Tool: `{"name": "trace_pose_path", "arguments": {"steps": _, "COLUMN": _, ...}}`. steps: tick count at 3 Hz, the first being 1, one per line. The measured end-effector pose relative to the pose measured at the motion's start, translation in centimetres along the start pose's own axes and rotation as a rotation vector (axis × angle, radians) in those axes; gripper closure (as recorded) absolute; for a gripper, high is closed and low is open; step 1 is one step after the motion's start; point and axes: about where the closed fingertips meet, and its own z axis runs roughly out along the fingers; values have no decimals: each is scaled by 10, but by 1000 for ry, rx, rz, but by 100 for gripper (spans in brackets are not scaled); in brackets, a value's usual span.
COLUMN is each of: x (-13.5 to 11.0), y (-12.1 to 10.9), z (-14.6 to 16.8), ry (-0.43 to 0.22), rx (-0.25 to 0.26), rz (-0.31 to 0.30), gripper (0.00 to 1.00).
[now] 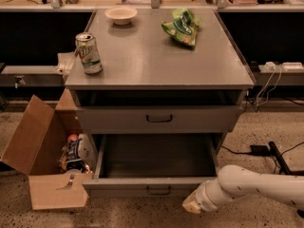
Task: Close middle drawer
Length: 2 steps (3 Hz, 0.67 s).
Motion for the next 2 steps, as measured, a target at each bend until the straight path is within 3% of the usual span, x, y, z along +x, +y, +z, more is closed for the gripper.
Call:
{"name": "trace_pose_path", "arguments": {"steps": 1, "x": -9, "y": -40, "z": 4, "ry": -41, "rx": 31, "rz": 16, "gripper": 100}}
{"name": "trace_pose_path", "arguments": {"steps": 2, "x": -10, "y": -44, "z": 4, "ry": -52, "rx": 33, "rz": 20, "gripper": 100}}
